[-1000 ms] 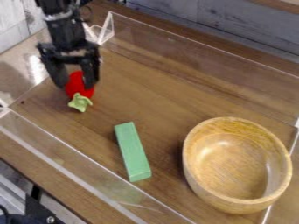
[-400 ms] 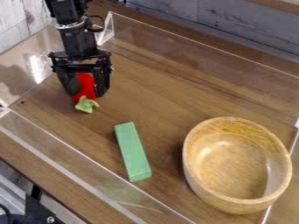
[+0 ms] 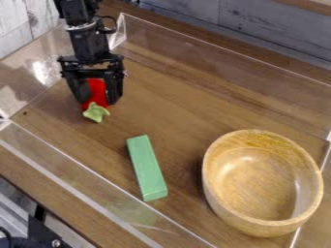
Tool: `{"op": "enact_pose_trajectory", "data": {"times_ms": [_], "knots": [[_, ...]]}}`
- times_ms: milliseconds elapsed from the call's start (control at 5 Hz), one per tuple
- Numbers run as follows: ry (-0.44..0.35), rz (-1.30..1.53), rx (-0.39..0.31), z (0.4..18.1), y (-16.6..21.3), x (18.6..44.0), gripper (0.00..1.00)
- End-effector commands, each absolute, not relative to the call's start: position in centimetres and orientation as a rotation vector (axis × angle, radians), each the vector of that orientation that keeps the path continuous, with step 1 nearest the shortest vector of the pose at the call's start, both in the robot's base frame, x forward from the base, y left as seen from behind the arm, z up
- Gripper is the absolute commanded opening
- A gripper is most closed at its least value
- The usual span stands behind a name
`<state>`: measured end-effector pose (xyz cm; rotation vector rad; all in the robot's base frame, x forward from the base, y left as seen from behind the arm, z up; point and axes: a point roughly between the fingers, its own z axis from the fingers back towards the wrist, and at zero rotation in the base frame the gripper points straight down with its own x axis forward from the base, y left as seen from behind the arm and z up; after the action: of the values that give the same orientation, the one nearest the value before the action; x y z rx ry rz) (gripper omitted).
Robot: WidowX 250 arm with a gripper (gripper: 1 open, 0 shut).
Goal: Move the red object to the right side of the table
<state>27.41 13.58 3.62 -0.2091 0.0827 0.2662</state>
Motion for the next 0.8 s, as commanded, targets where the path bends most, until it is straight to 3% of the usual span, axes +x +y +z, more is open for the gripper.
{"op": "enact_pose_trajectory", "data": {"times_ms": [0, 200, 600], "knots": [[0.036, 0.280, -0.207, 3.9, 14.6, 27.9, 1.00], [0.035, 0.304, -0.216, 3.4, 15.1, 27.6, 1.00], [0.044, 0.256, -0.224, 5.6, 15.4, 28.3, 1.00]]}}
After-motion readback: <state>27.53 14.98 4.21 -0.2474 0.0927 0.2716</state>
